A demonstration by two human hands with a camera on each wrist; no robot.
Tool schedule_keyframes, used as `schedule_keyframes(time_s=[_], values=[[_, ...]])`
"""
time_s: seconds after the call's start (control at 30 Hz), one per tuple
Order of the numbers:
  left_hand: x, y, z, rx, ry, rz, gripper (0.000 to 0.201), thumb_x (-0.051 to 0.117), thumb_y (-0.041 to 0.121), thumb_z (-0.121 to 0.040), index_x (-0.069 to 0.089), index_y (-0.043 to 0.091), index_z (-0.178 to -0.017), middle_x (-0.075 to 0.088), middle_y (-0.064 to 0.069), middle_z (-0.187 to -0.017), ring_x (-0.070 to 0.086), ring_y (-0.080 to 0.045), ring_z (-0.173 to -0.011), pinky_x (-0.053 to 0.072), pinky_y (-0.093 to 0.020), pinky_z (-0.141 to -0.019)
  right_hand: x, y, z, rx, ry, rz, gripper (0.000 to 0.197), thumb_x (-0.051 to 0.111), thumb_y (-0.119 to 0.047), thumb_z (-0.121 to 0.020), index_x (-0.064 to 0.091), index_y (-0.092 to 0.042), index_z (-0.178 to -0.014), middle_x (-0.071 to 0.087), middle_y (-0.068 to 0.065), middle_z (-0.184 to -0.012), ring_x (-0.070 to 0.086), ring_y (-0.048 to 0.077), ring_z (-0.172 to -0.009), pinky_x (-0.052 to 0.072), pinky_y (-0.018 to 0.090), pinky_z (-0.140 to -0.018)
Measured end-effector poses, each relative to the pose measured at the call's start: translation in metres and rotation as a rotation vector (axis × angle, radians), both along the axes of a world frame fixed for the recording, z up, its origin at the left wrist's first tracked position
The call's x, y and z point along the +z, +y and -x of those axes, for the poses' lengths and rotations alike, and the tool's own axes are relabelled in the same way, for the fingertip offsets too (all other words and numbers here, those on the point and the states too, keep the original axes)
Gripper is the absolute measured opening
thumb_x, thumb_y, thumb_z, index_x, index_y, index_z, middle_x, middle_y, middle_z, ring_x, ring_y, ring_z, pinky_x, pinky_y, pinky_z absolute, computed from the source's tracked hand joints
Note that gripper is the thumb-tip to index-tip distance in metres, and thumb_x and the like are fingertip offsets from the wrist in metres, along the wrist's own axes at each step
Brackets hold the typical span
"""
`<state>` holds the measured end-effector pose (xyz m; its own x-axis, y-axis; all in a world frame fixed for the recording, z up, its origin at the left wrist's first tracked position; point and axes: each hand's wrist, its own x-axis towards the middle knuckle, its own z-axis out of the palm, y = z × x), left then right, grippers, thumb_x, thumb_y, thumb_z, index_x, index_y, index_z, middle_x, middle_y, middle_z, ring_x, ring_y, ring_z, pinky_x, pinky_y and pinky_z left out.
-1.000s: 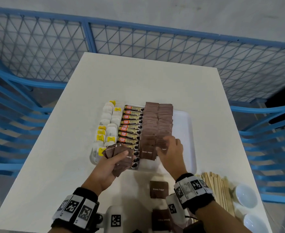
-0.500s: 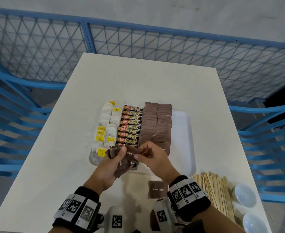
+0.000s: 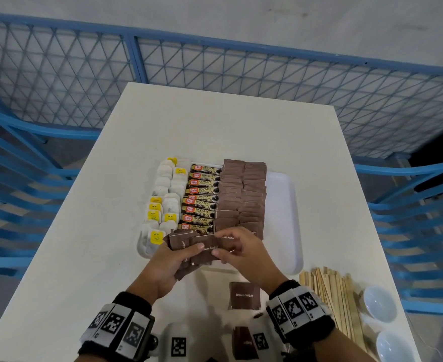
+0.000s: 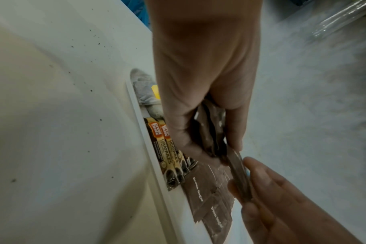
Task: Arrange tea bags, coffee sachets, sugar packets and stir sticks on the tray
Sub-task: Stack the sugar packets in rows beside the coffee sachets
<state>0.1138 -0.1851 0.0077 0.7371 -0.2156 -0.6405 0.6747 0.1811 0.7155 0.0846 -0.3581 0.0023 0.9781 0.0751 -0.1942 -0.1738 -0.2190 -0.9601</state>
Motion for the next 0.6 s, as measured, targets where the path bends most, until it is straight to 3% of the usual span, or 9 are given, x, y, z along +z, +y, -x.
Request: schedule_keyframes(time_s=[0.17,0.33,0.43,0.5,0.6], values=[[0.005,-0.007,0.000,-0.024,0.003,0.034,0.023,0.063,0.002,-0.083,0.064,0.008,-0.106,0.072,-0.014,-0.095,0.072,-0.023,-0.076,0.059,-0.031,-0.065,-0.001,-0.011,-0.005,0.008,0.138,-0.038,0.042,0.071,-0.005,-0.079,0.053,-0.035,-0.103,0.067,0.000,-0.080,0.061,0.012,-0.068,0.050,0.021,-0.067],[0.008,-0.004,-0.004,0.083,0.112,0.146,0.011,0.051,0.005,-0.092,0.060,0.004,-0.097,0.070,-0.016,-0.074,0.068,-0.024,-0.060,0.057,-0.031,-0.058,0.000,-0.040,-0.008,-0.249,0.137,-0.084,0.036,0.069,0.003,-0.078,0.055,-0.019,-0.102,0.068,0.006,-0.082,0.065,0.009,-0.069,0.049,0.014,-0.062],[0.009,0.002,-0.004,0.114,0.171,0.202,0.013,0.047,0.006,-0.093,0.059,0.002,-0.098,0.069,-0.018,-0.074,0.068,-0.027,-0.063,0.058,-0.034,-0.062,-0.007,-0.065,-0.008,-0.374,0.132,0.058,0.030,0.069,-0.001,-0.080,0.056,-0.014,-0.104,0.069,0.007,-0.083,0.065,0.005,-0.068,0.045,0.006,-0.060],[0.009,0.004,-0.003,0.118,0.185,0.228,0.014,0.047,0.006,-0.092,0.059,0.002,-0.096,0.069,-0.019,-0.076,0.067,-0.029,-0.068,0.057,-0.037,-0.068,-0.011,-0.075,-0.008,-0.391,0.131,0.167,0.027,0.069,-0.004,-0.080,0.057,-0.015,-0.102,0.068,0.003,-0.080,0.064,0.010,-0.072,0.043,0.003,-0.060],[0.009,0.007,-0.001,0.115,0.198,0.259,0.016,0.045,0.004,-0.090,0.060,0.001,-0.097,0.068,-0.020,-0.080,0.064,-0.032,-0.077,0.056,-0.040,-0.073,-0.018,-0.077,-0.007,-0.378,0.138,0.239,0.026,0.069,-0.004,-0.080,0.057,-0.017,-0.099,0.065,0.001,-0.076,0.060,0.007,-0.070,0.040,0.000,-0.057]])
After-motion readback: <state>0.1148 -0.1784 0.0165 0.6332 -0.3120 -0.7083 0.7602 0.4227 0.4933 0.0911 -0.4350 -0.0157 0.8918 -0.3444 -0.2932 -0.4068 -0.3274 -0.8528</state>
